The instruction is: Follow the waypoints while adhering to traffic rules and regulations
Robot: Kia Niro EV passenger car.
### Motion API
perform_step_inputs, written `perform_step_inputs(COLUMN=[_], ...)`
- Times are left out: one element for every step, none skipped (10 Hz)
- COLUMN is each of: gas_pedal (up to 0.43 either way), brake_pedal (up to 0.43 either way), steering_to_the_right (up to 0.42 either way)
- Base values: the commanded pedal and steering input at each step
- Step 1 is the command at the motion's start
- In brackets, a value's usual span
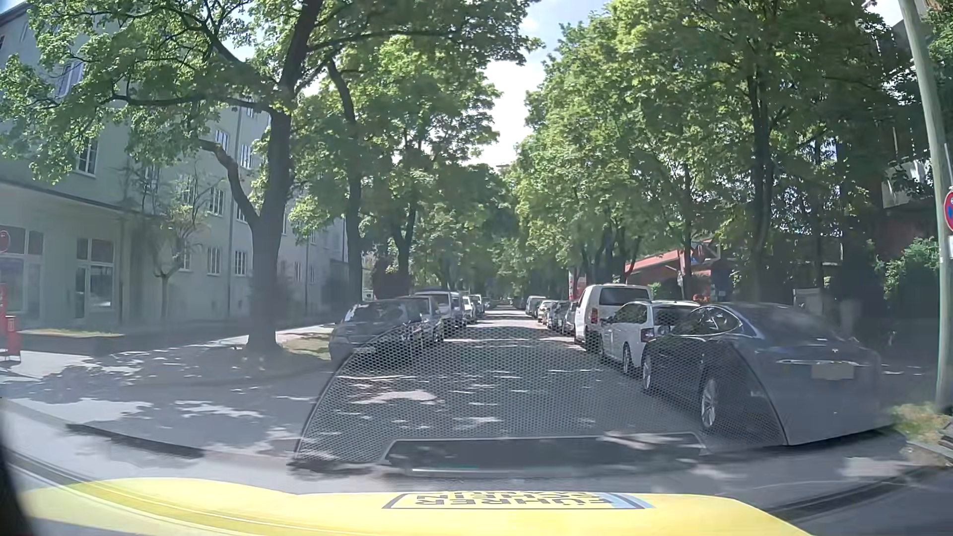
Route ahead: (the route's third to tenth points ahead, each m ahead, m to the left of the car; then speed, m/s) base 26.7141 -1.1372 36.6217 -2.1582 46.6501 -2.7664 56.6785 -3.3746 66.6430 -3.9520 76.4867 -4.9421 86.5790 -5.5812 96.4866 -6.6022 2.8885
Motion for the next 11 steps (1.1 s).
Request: perform_step_inputs(gas_pedal=[0.0, 0.0, 0.0, 0.0, 0.098, 0.157, 0.177, 0.189, 0.189, 0.197, 0.197], brake_pedal=[0.0, 0.0, 0.0, 0.0, 0.0, 0.0, 0.0, 0.0, 0.0, 0.0, 0.0], steering_to_the_right=[-0.004, -0.004, -0.004, -0.004, -0.004, -0.004, -0.004, -0.003, 0.004, 0.012, 0.022])
